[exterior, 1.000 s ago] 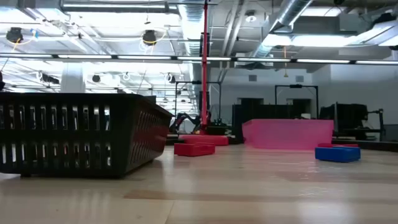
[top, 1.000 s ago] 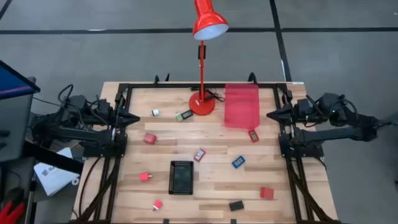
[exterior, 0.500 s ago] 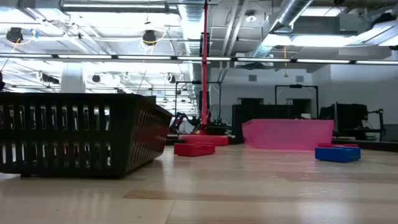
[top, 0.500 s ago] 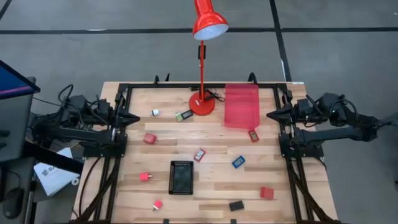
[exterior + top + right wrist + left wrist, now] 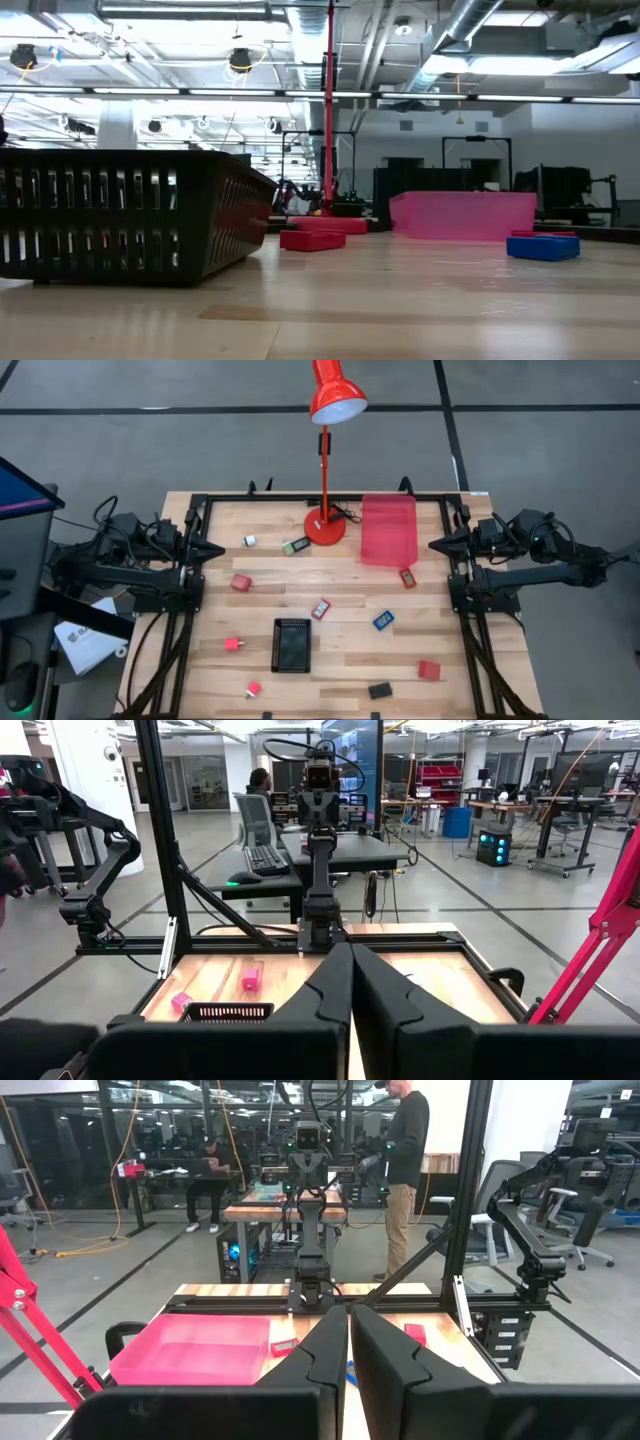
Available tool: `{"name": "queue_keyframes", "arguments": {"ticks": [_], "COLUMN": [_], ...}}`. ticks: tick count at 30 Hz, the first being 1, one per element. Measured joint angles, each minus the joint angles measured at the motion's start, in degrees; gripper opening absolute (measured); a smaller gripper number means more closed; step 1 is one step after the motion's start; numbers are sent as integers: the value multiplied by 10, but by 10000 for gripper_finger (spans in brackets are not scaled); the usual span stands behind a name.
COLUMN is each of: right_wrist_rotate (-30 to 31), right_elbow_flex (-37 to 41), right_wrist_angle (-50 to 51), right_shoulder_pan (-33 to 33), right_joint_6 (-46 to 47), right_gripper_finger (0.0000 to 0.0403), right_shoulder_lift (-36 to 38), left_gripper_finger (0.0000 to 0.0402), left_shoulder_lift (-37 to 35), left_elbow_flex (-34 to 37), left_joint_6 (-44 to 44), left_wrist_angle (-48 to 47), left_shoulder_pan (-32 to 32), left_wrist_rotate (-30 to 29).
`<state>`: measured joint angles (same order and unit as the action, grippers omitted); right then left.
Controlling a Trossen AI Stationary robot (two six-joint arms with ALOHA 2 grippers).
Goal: Pick & Place Office items
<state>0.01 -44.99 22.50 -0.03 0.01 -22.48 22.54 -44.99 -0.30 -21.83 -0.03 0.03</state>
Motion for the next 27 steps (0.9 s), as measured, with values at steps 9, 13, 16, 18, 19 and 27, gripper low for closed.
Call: {"name": "queue_keyframes", "arguments": {"ticks": [9,13,16,18,19,27], "right_wrist_rotate": [0,0,0,0,0,0], "right_elbow_flex": [0,0,0,0,0,8], "right_wrist_angle": [0,0,0,0,0,-71], "right_shoulder_pan": [0,0,0,0,0,0], "right_joint_6": [0,0,0,0,0,-5], "right_gripper_finger": [0,0,0,0,0,0], "right_shoulder_lift": [0,0,0,0,0,-1], "left_gripper_finger": [17,17,17,17,17,17], "left_shoulder_lift": [12,29,46,55,57,146], "left_elbow_flex": [1,0,1,0,1,5], "left_joint_6": [41,-91,-172,-188,-195,-203], "left_wrist_angle": [61,103,146,182,189,216], "left_shoulder_pan": [0,-3,-3,-2,-2,-7], "left_wrist_rotate": [0,26,30,33,31,45]}}
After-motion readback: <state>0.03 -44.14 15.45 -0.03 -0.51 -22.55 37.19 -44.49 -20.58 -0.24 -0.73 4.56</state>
